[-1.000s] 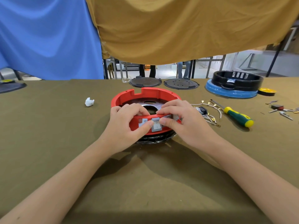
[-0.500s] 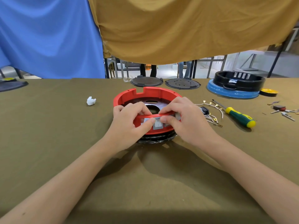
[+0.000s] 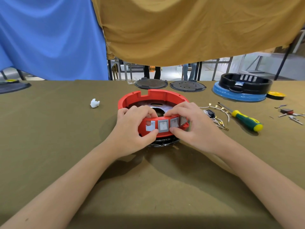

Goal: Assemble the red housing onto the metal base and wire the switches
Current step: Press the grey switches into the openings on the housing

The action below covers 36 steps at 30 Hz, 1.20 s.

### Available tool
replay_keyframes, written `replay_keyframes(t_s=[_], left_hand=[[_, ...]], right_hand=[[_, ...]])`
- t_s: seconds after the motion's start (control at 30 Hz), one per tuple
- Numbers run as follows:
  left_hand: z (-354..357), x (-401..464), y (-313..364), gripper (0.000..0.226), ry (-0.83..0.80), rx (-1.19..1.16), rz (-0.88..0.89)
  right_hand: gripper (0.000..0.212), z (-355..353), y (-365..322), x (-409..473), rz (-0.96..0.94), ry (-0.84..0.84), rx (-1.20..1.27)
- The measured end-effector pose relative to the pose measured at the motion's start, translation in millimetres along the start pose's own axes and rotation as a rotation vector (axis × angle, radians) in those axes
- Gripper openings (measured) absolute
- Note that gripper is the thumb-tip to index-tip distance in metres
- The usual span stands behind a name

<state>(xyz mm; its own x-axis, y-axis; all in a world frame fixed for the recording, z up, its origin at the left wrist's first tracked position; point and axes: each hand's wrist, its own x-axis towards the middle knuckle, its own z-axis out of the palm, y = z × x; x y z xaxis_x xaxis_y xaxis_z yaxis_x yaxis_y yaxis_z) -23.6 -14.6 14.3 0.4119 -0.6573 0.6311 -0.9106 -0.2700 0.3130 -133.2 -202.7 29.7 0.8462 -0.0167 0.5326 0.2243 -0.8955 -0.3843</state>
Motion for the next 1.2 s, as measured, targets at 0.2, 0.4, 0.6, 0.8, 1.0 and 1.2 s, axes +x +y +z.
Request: replay_keyframes(t_s=[0.2,0.4,0.6,0.8,1.0,1.2], left_hand=[[0.9,0.5,0.5,0.022,0.008,-0.009,-0.005],[2.5,1.1,2.1,0.020,0.018,0.028,-0.014],[2.3,-0.7,1.7,0.013,0.019,-0.008,-0.021],[5.5,1.0,3.5,0.009,0.058,-0.019,-0.052],[5.2,0.1,5.8,0.020,0.070,-0.018,-0.046],[7.5,1.7,8.7,0.021,0.097,0.001,-0.045]], right_hand=[[0.029,2.7,-1.9,0.9,-0.019,0.019,-0.004],[0.027,8.2,-6.4,0.2,-0.009,0.057,-0.091],[0.019,4.2,-6.5,0.4,0.025,0.068,0.032],[0.016,10.1,-6.4,4.3,0.032,0.127,-0.016],[0.020,10.0,-4.4,2.0,0.018,0.127,-0.012],[0.017,13.3,-5.3,5.4,0.029,0.160,-0.041]])
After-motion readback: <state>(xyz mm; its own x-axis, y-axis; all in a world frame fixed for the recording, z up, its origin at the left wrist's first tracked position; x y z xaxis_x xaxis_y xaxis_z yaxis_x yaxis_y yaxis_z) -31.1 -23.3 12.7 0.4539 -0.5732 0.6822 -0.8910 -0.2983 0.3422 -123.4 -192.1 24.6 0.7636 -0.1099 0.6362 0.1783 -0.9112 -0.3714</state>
